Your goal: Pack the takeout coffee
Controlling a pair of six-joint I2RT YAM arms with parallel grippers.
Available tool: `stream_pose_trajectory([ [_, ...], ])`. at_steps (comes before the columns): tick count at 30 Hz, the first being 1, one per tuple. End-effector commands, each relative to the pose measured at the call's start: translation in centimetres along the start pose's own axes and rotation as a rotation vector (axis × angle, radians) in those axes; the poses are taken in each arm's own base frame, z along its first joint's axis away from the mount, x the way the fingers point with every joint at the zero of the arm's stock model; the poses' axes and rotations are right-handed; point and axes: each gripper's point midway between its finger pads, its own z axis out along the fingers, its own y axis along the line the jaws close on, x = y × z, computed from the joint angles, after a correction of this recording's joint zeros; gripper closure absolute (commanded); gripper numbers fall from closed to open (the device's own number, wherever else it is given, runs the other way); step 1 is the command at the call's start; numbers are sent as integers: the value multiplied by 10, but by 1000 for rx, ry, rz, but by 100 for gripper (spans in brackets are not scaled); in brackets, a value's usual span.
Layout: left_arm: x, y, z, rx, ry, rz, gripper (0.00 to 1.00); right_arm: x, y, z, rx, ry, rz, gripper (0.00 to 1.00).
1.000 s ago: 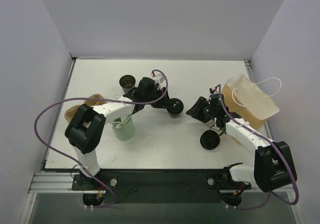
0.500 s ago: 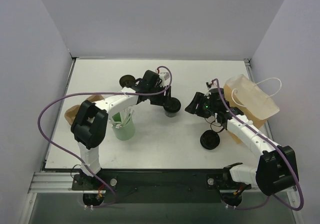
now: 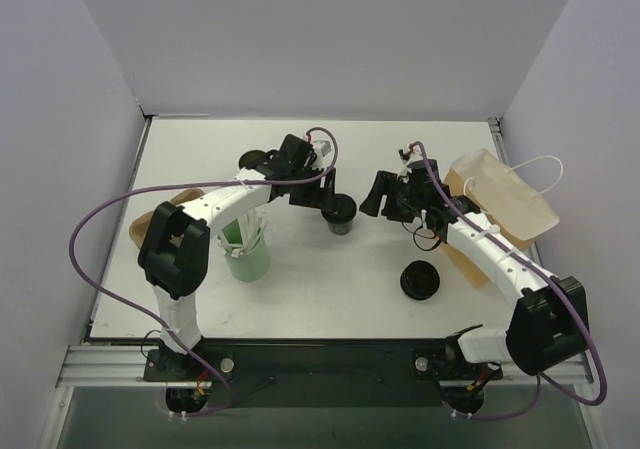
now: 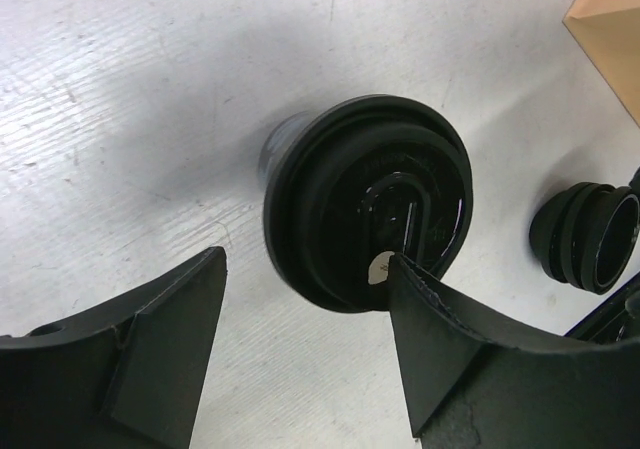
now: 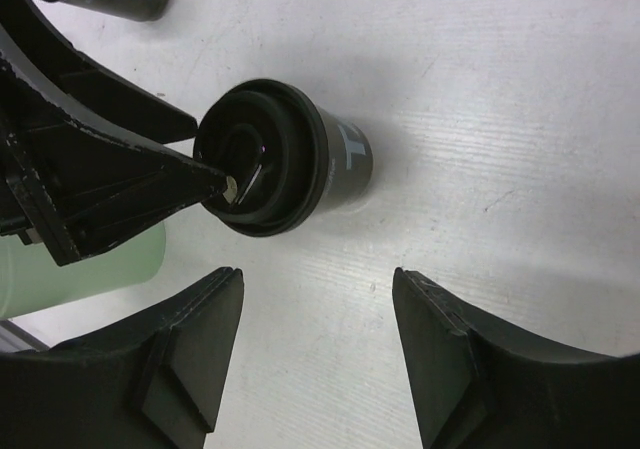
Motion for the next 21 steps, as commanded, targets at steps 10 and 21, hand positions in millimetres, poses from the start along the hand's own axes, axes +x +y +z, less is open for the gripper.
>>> stream_pose_trajectory([
  [10, -41, -1, -53, 22, -157, -2, 27, -27, 26, 22, -24, 87, -63, 44],
  [21, -19, 4, -30, 91, -139, -49, 35, -18, 20, 50, -55, 228, -111, 25],
])
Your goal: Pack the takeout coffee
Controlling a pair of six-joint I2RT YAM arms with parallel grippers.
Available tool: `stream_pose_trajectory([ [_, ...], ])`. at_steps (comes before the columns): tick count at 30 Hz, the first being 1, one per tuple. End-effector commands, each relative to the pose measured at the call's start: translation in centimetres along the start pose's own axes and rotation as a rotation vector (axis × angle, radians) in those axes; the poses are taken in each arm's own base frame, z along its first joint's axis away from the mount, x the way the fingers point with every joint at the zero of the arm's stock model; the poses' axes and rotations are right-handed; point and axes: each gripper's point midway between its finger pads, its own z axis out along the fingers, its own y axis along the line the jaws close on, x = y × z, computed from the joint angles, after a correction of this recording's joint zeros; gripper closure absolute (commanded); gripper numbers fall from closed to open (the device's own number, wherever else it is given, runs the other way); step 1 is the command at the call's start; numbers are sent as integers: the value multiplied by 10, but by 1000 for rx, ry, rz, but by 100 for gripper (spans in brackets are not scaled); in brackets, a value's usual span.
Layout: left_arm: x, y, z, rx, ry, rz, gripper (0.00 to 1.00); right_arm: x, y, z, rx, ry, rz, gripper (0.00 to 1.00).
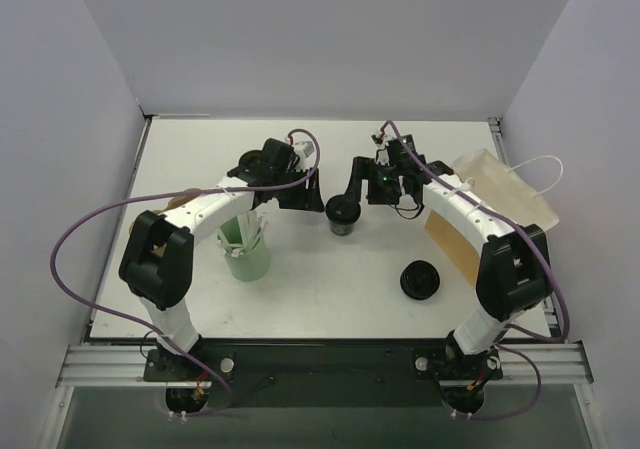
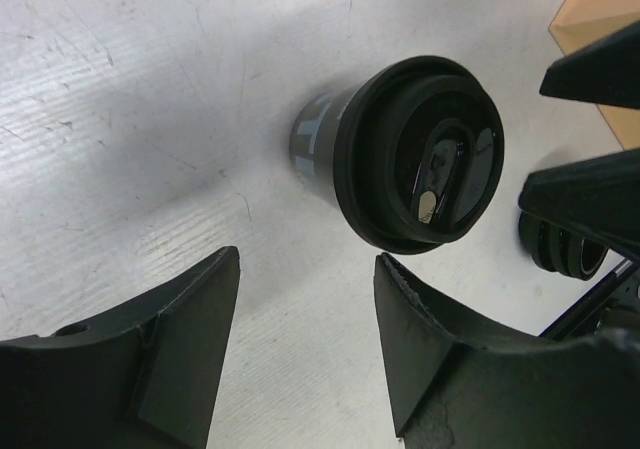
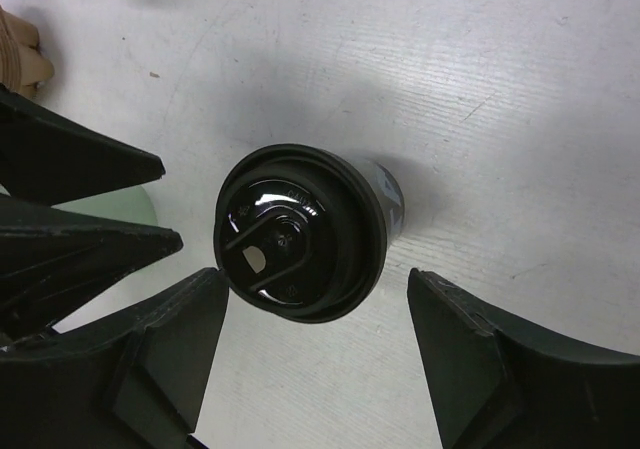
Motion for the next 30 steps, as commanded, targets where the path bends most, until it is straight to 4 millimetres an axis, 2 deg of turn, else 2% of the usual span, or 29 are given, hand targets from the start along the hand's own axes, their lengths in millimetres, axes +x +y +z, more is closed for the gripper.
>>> stream_pose_trajectory([
  [1, -15, -16, -1, 80, -68, 8, 35, -1, 3, 4, -27, 62, -29, 25],
  [8, -13, -15, 5, 95, -72, 14, 35, 14, -11, 21, -30, 136, -7, 28],
  [12, -13, -14, 8, 95, -75, 10, 35, 25, -12, 31, -59, 176, 7, 29],
  [18, -3, -7, 19, 89, -57, -5, 36, 39, -27, 44, -69, 190, 72, 34],
  [23, 0, -5, 24, 96, -60, -14, 39, 45, -37, 49, -67, 187, 101, 40],
  [30, 6, 0, 33, 89, -53, -42, 41, 56, -41, 56, -63, 198, 127, 46],
])
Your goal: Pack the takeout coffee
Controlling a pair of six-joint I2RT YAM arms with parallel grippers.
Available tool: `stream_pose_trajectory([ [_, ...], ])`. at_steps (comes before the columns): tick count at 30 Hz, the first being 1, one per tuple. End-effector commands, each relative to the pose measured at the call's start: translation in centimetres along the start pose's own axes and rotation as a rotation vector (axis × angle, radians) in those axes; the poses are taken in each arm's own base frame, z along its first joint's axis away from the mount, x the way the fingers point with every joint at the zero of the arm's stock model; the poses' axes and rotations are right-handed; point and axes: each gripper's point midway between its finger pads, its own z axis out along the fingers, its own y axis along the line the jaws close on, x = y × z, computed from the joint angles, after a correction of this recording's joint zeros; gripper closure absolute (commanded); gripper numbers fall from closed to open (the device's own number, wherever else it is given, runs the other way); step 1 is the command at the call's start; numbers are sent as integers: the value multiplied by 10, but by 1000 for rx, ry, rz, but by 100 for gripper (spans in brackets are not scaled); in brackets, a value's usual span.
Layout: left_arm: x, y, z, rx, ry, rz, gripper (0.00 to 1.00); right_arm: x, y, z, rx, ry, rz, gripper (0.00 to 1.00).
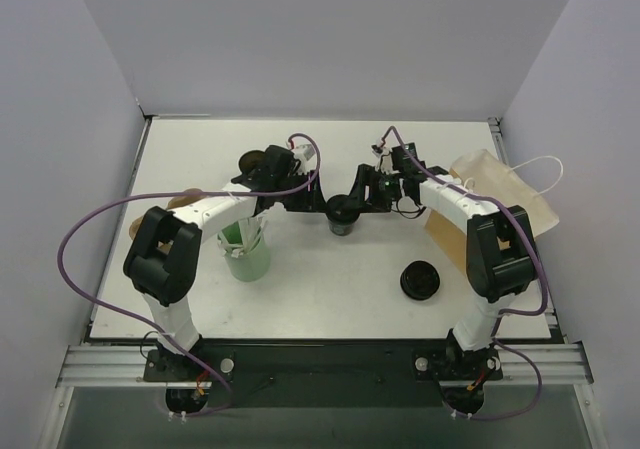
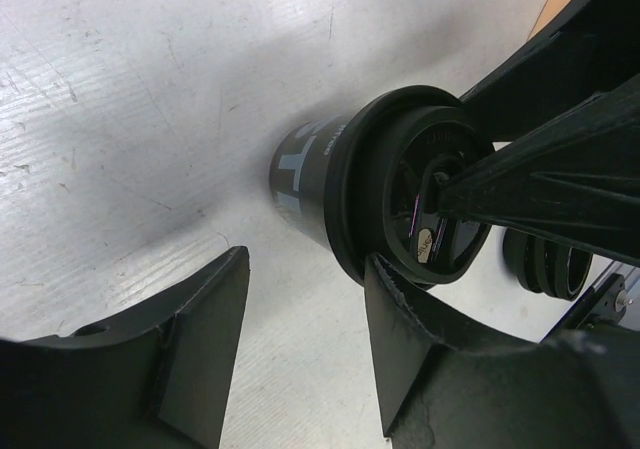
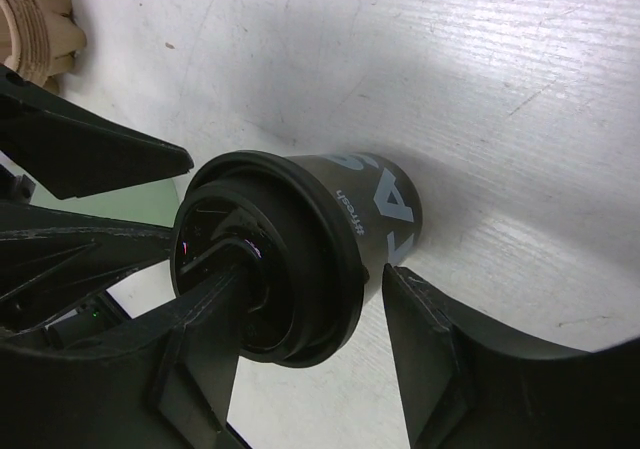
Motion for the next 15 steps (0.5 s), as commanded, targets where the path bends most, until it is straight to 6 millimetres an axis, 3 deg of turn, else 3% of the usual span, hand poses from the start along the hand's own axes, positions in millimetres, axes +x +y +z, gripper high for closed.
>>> stream_pose_trajectory([
  [1, 3, 5, 9, -1, -16, -12, 44, 31, -37, 15, 102, 72, 55, 47],
  [15, 58, 82, 3, -366, 85, -132, 60, 76, -75, 29, 166, 141, 194, 51],
])
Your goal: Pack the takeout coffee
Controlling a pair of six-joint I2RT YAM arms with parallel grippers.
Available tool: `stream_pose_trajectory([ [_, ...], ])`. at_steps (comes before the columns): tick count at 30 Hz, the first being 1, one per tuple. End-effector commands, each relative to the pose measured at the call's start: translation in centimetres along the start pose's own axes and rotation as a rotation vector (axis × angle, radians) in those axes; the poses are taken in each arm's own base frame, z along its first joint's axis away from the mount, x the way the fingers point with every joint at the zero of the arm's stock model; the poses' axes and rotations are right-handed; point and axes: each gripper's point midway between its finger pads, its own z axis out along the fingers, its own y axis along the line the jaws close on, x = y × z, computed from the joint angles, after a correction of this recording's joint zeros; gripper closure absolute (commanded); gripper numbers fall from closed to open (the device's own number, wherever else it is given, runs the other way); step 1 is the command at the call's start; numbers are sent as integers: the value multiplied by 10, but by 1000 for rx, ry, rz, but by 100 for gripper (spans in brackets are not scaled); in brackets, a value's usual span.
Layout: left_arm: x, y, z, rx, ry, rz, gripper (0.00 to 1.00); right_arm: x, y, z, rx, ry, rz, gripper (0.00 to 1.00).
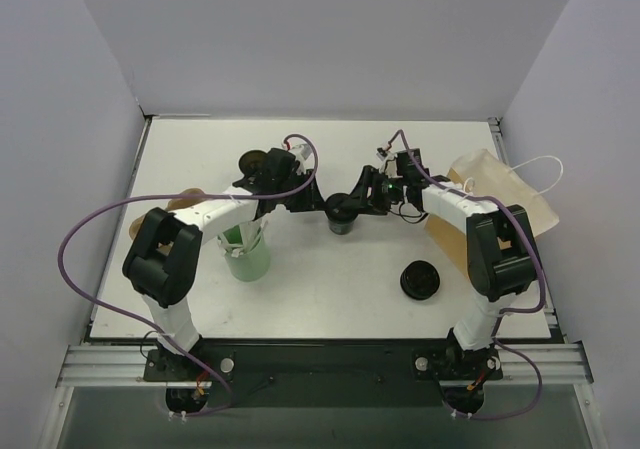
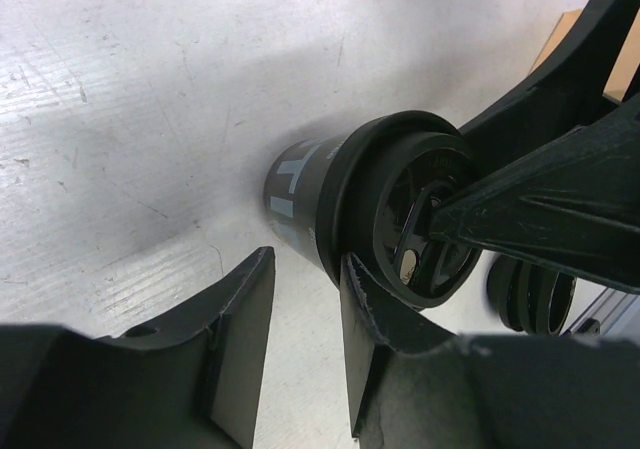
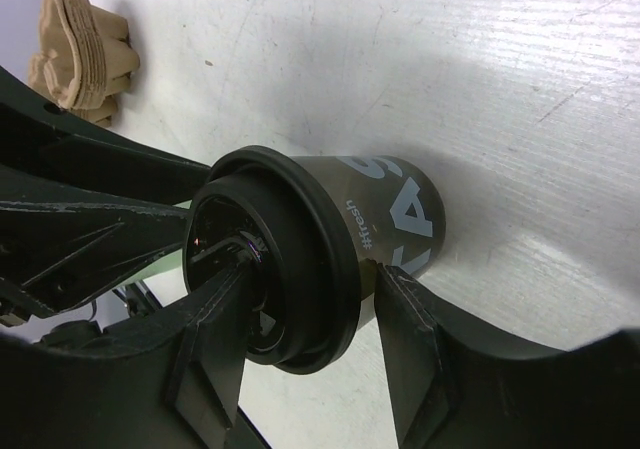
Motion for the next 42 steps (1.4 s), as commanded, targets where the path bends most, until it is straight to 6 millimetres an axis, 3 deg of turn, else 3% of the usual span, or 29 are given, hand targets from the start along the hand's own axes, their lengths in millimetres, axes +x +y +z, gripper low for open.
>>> stream_pose_trajectory([
  [1, 57, 85, -1, -343, 134, -46, 60, 67, -86, 12, 272, 155, 110, 51],
  [12, 101, 115, 6, -458, 242, -94, 60, 81, -107, 10, 321, 169, 133, 55],
  [19, 107, 125, 0, -557, 246, -40, 60, 82, -111, 9, 338, 171, 125, 56],
  [24, 115, 118, 1, -524, 255, -46, 60, 83, -108, 9, 333, 181, 95, 56],
  [26, 111, 95, 8, -405, 260, -66, 60, 82, -103, 10, 305, 186, 62, 56],
  [27, 107, 85, 8, -346, 253, -71, 59, 80, -99, 10, 292, 183, 48, 56],
  [30, 65, 23, 1, -103, 166, -47, 55, 74, -87, 10, 238, 196, 25, 56],
  [34, 13, -45, -24, 159, 102, -3, 50, 66, -77, 10, 210, 213, -1, 56],
  [37, -19, -60, -38, 210, 58, 13, 49, 59, -69, 10, 176, 228, -23, 56],
  [42, -38, -38, -48, 135, 28, 18, 49, 60, -55, 9, 104, 284, -78, 56],
])
